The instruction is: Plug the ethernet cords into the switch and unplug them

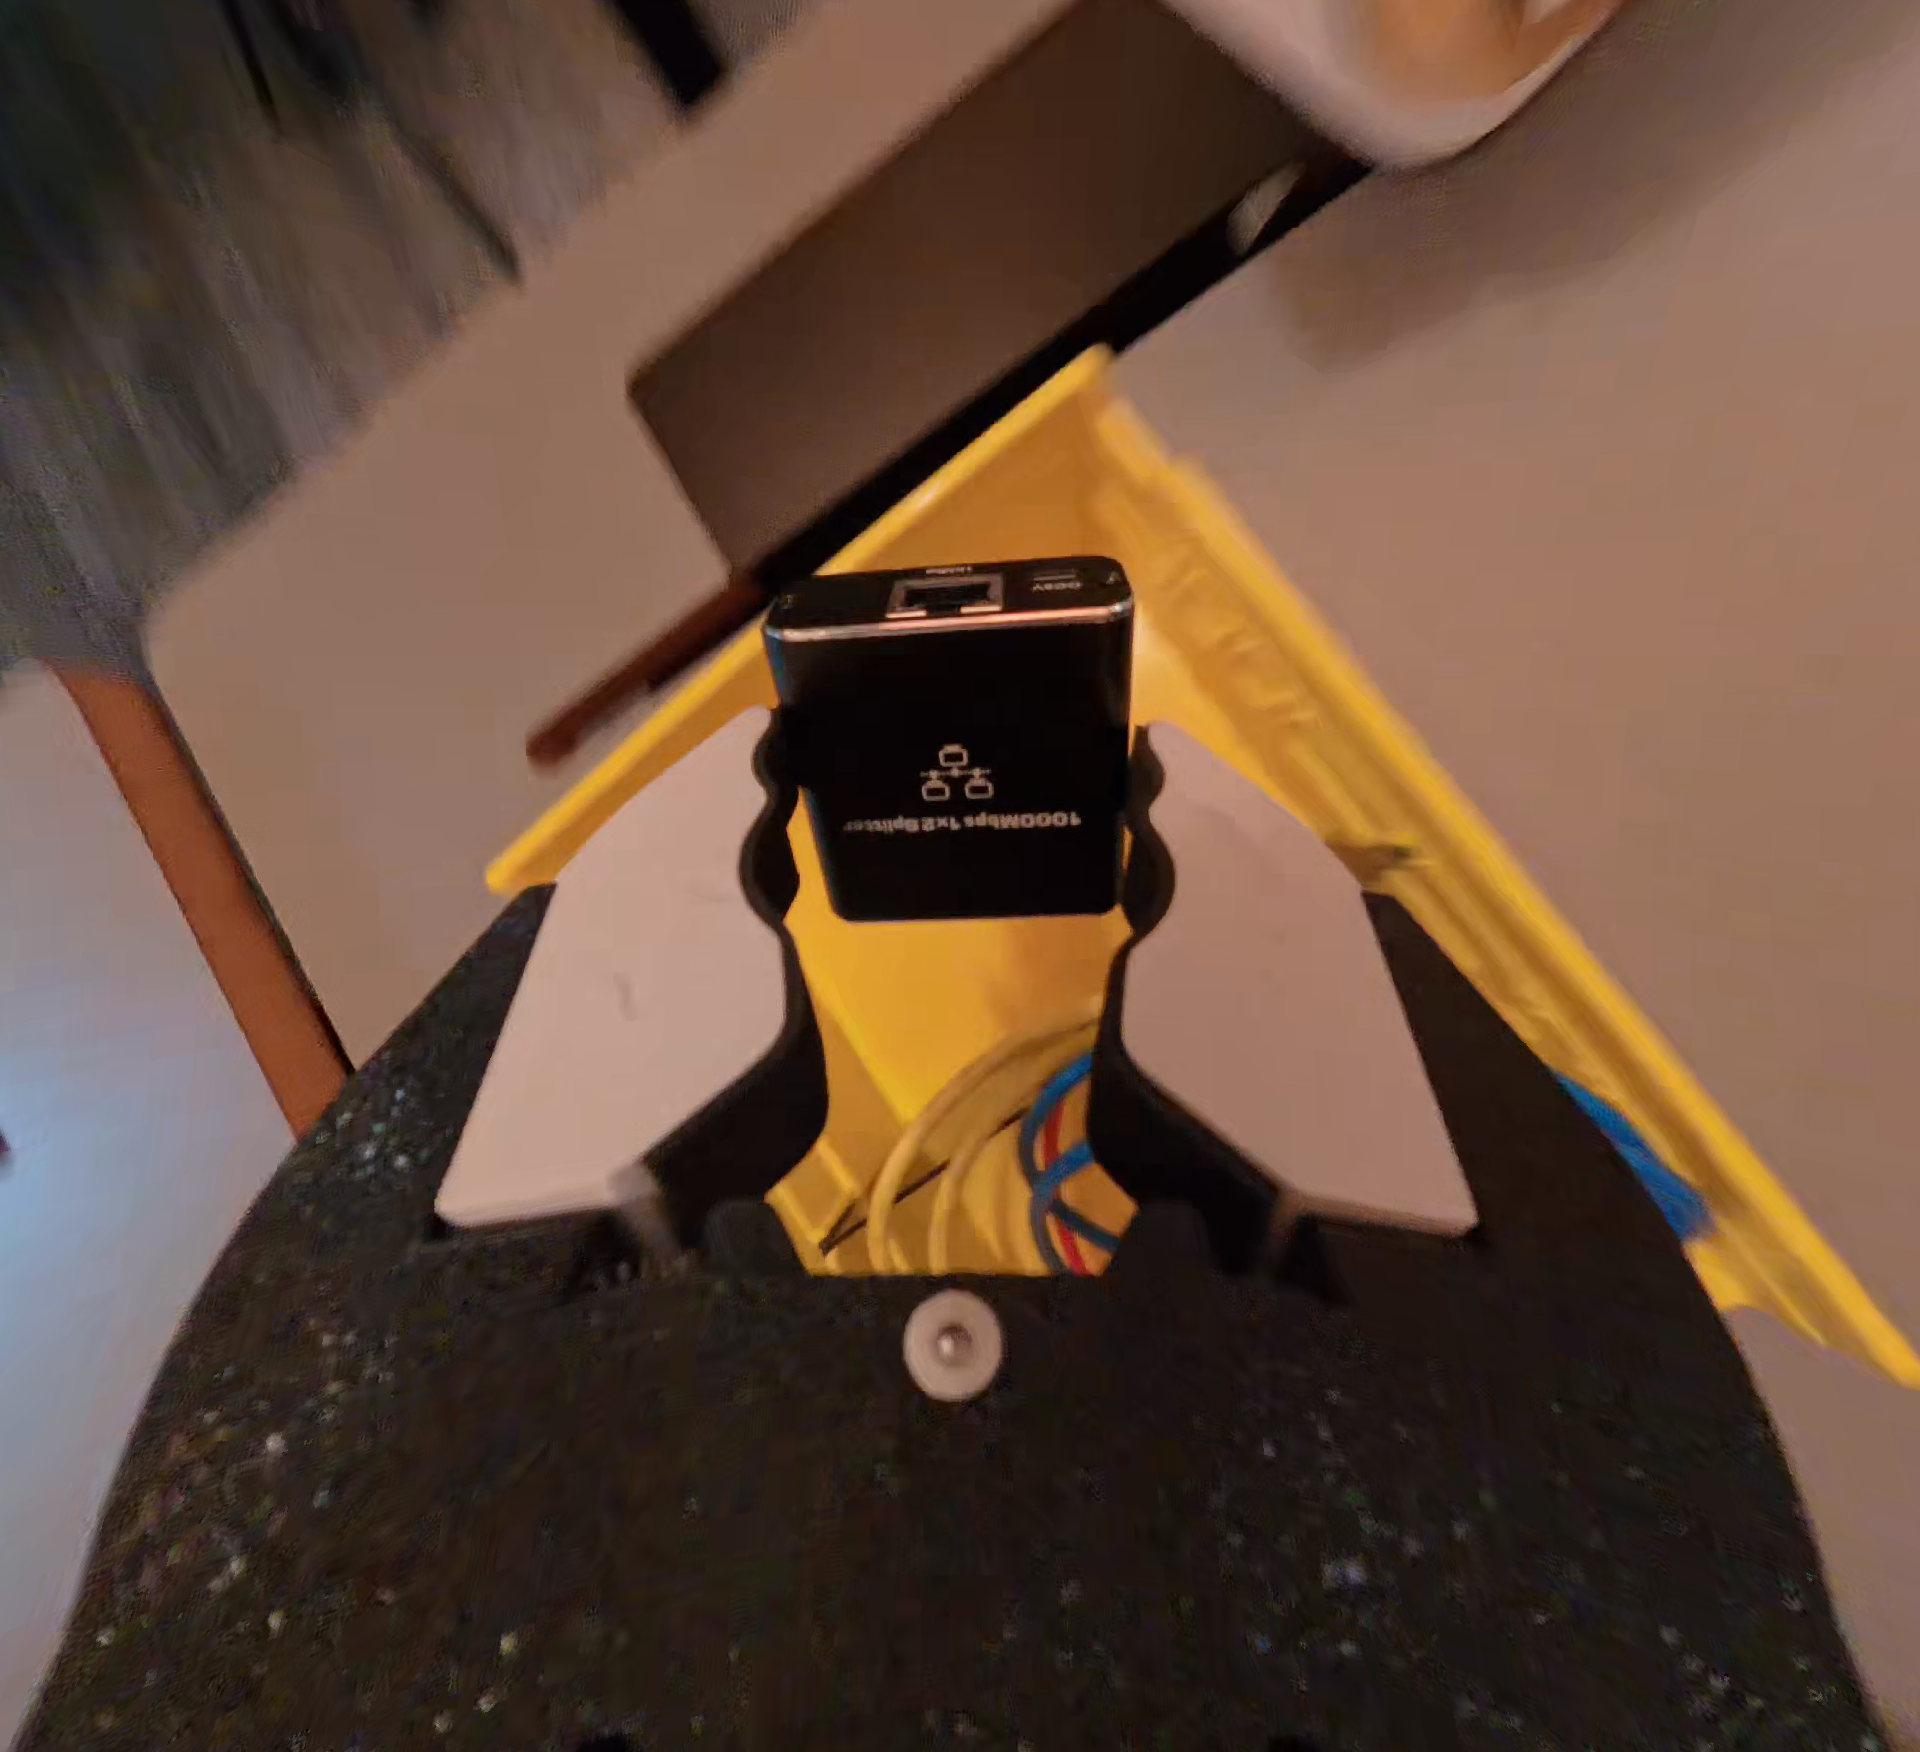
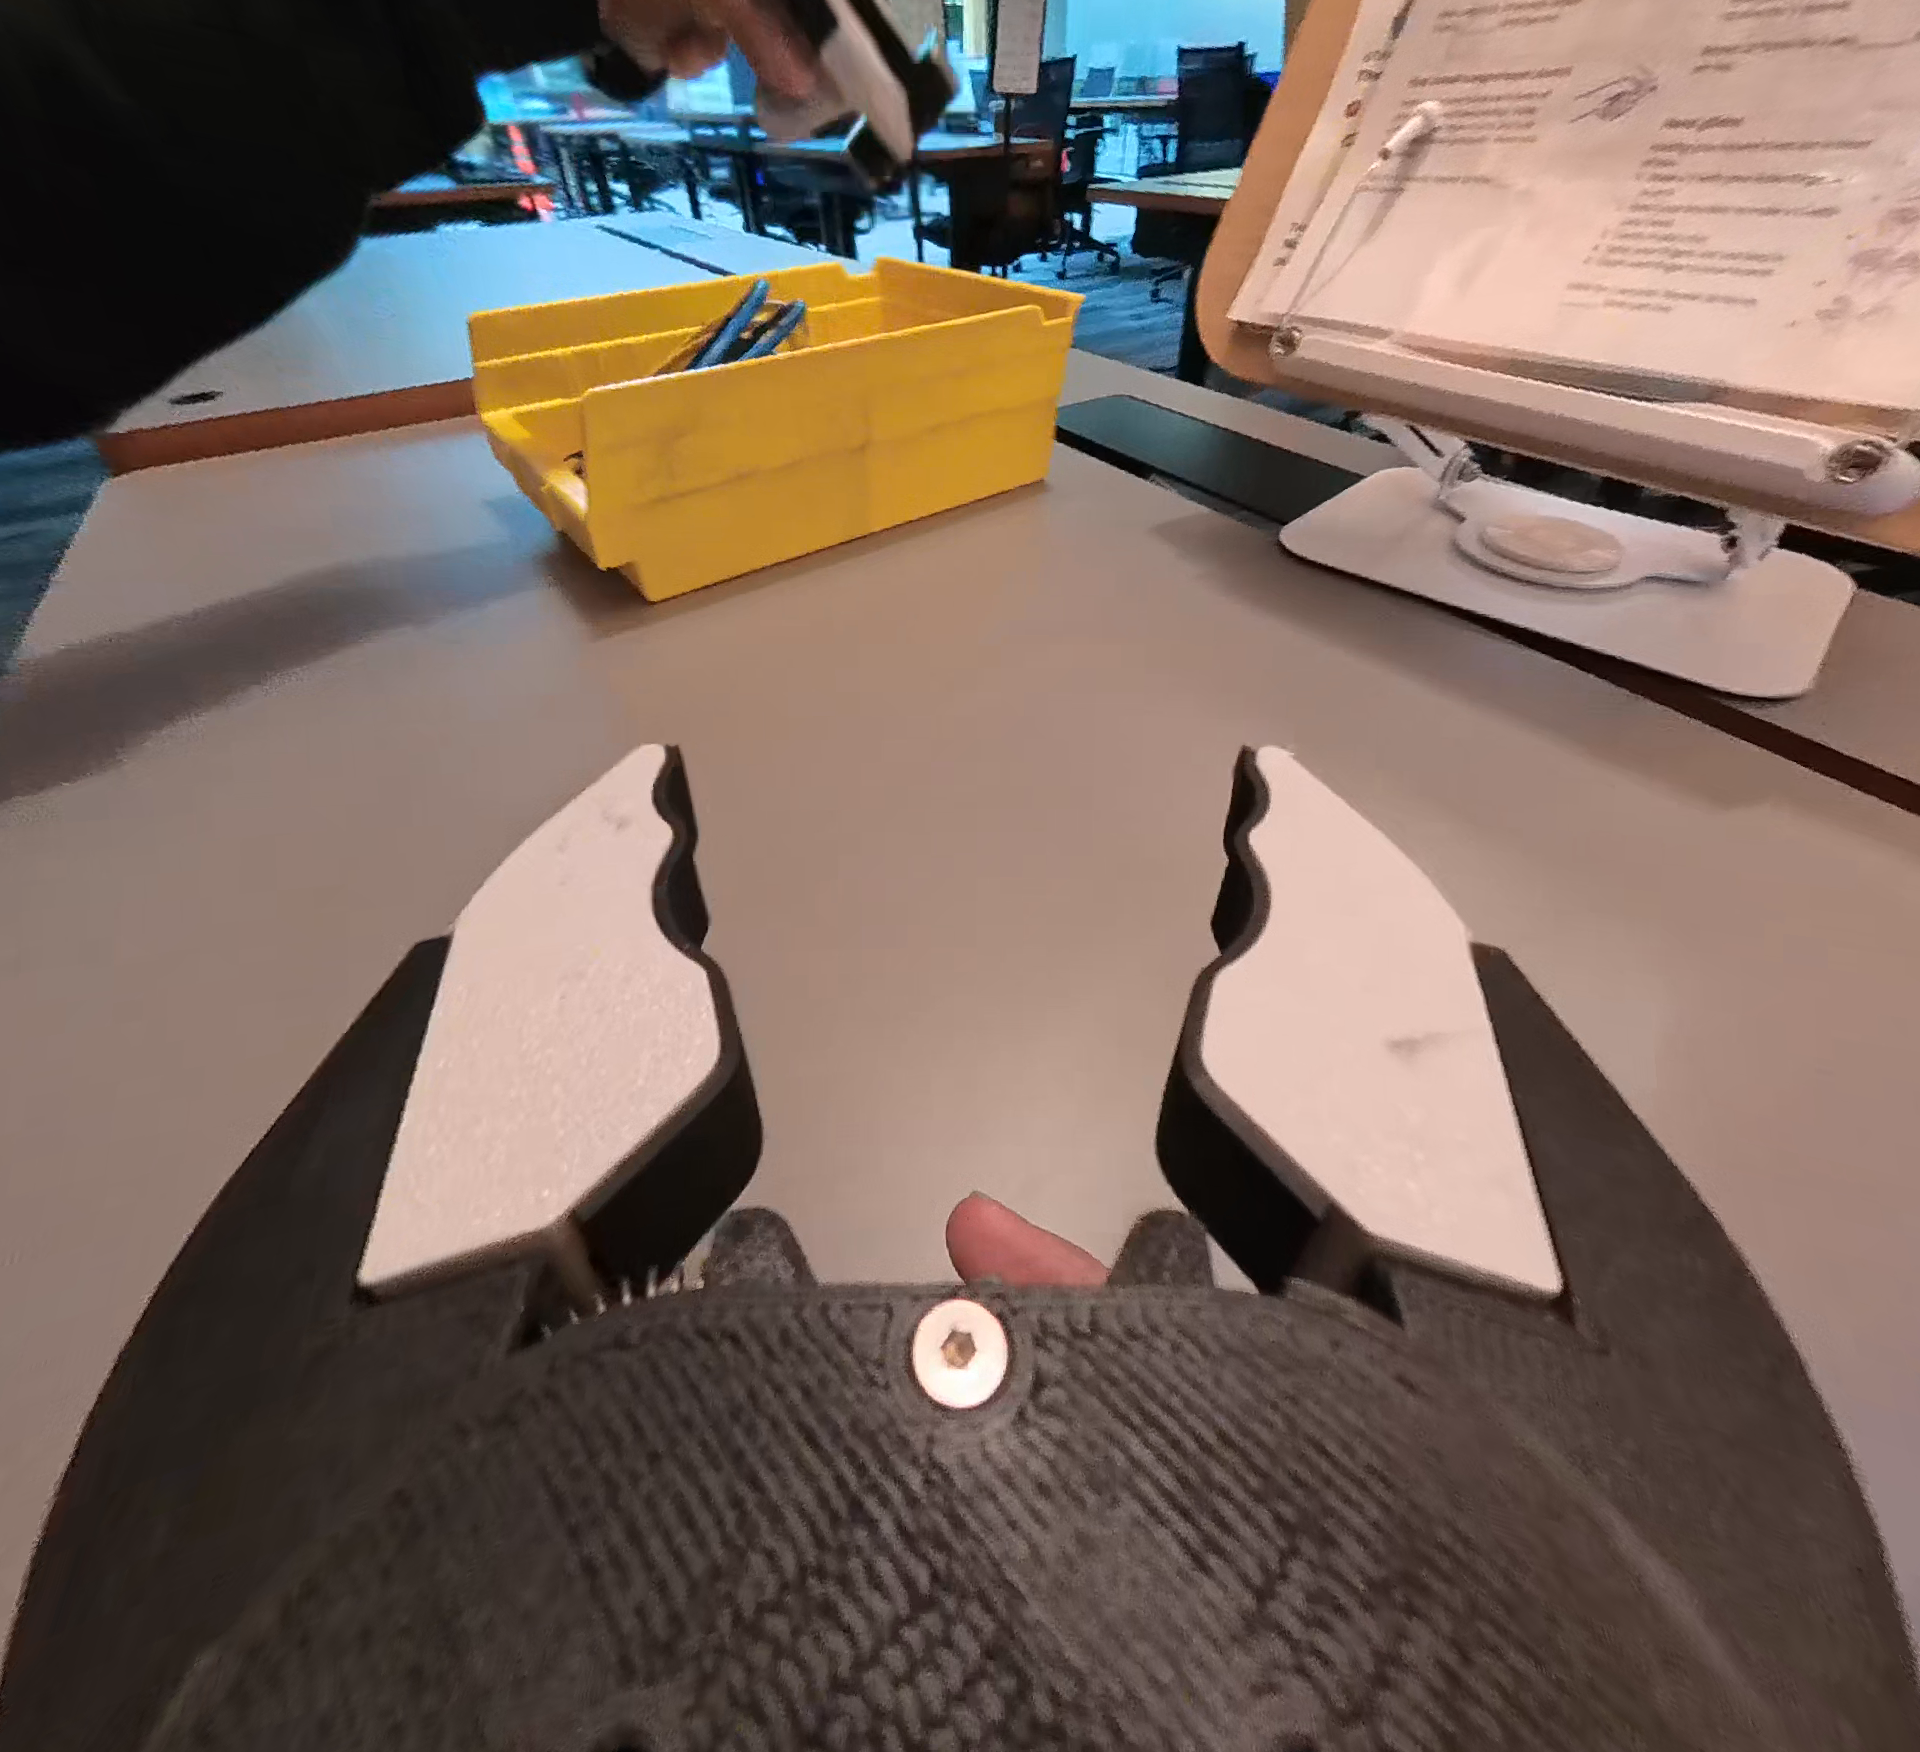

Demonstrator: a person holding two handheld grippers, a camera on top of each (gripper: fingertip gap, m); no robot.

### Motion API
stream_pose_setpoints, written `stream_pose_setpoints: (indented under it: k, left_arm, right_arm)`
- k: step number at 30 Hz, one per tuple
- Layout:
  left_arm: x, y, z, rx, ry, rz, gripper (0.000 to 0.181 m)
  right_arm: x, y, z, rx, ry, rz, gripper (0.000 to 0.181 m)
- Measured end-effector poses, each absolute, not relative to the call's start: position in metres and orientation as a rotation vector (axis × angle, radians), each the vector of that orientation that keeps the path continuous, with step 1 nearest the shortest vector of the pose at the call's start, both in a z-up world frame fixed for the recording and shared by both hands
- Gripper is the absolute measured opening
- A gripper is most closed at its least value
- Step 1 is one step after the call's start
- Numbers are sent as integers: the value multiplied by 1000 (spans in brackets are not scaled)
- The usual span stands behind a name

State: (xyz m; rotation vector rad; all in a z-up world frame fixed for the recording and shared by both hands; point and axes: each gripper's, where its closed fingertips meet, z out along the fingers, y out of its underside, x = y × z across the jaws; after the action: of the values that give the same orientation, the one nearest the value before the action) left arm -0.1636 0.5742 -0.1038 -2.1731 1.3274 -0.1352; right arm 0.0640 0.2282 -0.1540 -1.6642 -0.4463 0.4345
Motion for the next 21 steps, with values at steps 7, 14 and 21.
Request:
stream_pose_setpoints:
  k: [7, 14, 21]
  left_arm:
    - [-65, 396, -31, -1379, 1536, -358, 60]
    - [10, 271, -101, -844, 1565, 60, 60]
    - [46, 228, -138, -555, 1530, 236, 60]
  right_arm:
    - [37, 222, -126, -1533, -403, 617, 96]
    - [20, 218, -115, -1530, -330, 748, 75]
    - [28, 215, -129, -1531, -374, 769, 26]
